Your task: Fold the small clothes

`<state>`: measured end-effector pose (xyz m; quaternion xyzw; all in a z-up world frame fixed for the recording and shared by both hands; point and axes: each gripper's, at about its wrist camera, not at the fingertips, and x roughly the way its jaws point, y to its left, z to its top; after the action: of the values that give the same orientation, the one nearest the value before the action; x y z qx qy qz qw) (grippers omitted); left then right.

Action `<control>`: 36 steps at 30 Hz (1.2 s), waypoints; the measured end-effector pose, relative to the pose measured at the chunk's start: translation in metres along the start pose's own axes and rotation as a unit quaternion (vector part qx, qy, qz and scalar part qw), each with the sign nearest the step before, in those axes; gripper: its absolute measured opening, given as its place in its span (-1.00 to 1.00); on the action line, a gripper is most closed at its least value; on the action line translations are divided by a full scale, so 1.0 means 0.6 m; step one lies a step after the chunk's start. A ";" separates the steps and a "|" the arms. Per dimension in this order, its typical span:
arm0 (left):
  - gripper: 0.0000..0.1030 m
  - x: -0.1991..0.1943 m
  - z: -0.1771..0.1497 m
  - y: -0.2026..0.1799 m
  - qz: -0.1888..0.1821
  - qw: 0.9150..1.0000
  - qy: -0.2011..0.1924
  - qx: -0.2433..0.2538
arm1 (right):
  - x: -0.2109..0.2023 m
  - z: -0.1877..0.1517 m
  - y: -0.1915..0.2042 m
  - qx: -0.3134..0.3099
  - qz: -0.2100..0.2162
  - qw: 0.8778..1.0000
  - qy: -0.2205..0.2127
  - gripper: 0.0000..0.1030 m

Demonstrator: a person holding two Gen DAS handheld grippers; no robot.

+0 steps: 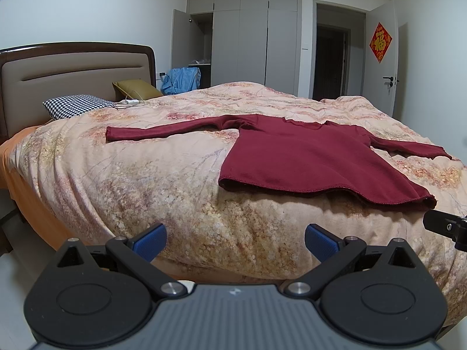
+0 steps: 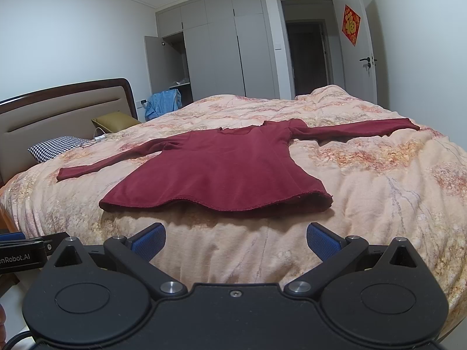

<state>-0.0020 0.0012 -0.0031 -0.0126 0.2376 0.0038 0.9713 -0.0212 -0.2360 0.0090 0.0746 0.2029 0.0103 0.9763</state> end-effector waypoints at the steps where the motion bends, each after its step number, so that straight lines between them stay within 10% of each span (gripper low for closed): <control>1: 1.00 0.000 0.000 0.000 0.000 1.000 0.000 0.000 | -0.002 -0.001 0.001 -0.001 0.002 1.000 -0.001 0.99; 36: 1.00 0.023 0.007 -0.014 0.007 0.999 0.051 0.002 | 0.020 -0.001 -0.021 0.024 -0.015 0.999 0.044 0.99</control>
<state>0.0125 -0.0073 -0.0056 -0.0097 0.2868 0.0094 0.9579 -0.0108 -0.2480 0.0018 0.0944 0.2469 -0.0056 0.9644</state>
